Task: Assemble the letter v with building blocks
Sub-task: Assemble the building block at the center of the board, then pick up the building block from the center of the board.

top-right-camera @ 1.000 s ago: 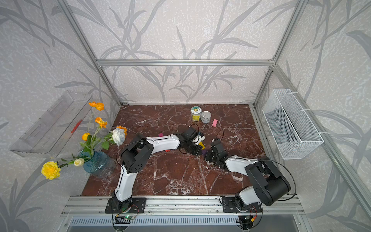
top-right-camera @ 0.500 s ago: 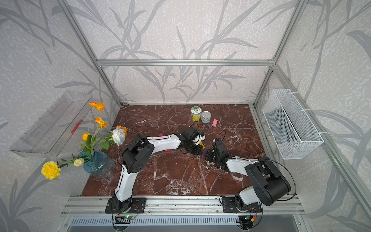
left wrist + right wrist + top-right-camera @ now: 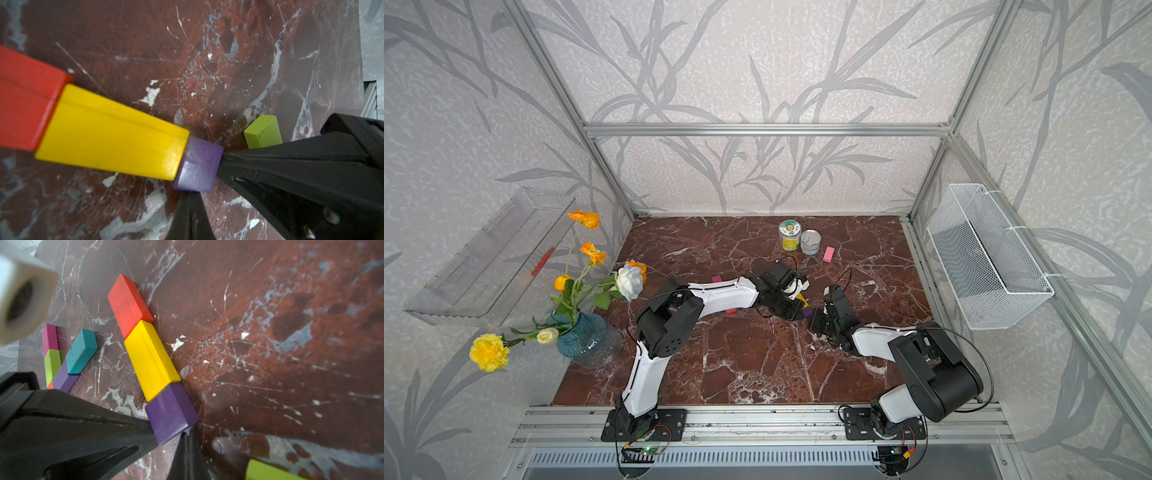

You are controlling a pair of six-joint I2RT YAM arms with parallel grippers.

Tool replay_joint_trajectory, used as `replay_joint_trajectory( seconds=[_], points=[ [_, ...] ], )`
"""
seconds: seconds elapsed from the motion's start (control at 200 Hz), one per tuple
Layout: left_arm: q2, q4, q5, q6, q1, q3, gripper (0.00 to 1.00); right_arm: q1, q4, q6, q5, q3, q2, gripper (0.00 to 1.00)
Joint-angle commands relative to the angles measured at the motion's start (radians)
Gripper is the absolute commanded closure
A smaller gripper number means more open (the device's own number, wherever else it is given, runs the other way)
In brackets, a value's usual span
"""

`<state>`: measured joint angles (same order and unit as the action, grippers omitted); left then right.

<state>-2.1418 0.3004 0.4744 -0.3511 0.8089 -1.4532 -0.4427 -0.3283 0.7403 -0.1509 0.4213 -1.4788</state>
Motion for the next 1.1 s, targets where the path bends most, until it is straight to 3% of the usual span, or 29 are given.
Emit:
replay_joint_trajectory(
  seconds=[0.0, 0.19, 0.48, 0.575, 0.705, 0.775, 1.095],
  points=[
    [-0.009, 0.021, -0.005, 0.014, 0.003, 0.011, 1.0, 0.007, 0.096, 0.008, -0.01, -0.027, -0.023, 1.0],
    [-0.003, 0.01, 0.012, 0.023, 0.004, 0.019, 1.0, 0.007, 0.185, -0.001, 0.02, -0.039, 0.089, 1.0],
    [0.12, -0.144, 0.014, 0.031, 0.002, 0.143, 1.0, 0.007, 0.547, -0.087, 0.155, 0.052, 0.373, 1.0],
    [0.155, -0.199, 0.033, 0.025, 0.001, 0.177, 1.0, 0.007, 0.634, -0.095, 0.207, 0.06, 0.458, 0.89],
    [0.207, -0.272, 0.078, 0.009, -0.005, 0.214, 0.91, 0.007, 0.729, -0.095, 0.26, 0.08, 0.487, 0.68],
    [0.243, -0.29, 0.063, 0.008, -0.007, 0.234, 0.81, 0.007, 0.767, -0.129, 0.269, 0.104, 0.455, 0.58],
    [0.328, -0.292, -0.034, 0.017, -0.038, 0.286, 0.55, 0.009, 0.672, -0.137, 0.163, 0.098, 0.329, 0.41]
  ],
)
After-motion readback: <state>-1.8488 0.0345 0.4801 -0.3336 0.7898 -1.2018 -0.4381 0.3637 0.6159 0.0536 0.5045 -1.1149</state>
